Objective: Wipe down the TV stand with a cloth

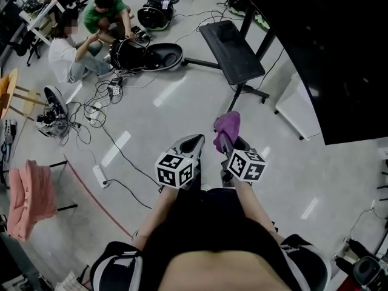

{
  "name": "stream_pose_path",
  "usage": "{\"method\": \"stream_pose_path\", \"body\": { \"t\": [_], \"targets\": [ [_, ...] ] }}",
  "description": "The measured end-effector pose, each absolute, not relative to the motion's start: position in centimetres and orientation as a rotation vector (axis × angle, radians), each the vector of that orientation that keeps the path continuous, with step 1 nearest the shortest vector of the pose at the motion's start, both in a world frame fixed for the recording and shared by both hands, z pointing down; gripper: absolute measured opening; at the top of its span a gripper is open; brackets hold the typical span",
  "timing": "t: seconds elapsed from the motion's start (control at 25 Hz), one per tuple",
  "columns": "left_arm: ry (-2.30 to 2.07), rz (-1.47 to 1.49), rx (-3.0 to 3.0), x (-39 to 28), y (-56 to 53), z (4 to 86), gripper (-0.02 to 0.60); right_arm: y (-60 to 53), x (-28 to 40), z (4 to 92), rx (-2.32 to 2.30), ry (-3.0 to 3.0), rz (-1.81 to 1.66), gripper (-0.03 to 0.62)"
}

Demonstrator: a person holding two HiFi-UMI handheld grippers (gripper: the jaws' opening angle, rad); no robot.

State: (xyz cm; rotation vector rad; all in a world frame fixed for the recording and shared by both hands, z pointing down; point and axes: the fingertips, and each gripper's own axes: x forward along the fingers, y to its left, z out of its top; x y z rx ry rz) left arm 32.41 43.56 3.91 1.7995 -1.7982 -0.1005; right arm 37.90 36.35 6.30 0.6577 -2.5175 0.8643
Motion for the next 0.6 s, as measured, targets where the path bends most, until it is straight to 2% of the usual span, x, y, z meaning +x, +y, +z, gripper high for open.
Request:
{"method": "stream_pose_path", "body": {
  "t": [0.6],
  "targets": [
    [-1.689, -0.108, 1.904, 18.8, 35.0, 1.9, 0.005, 28.4, 23.5, 4.5, 0.737, -2.516, 0.828, 0.1]
  ]
}}
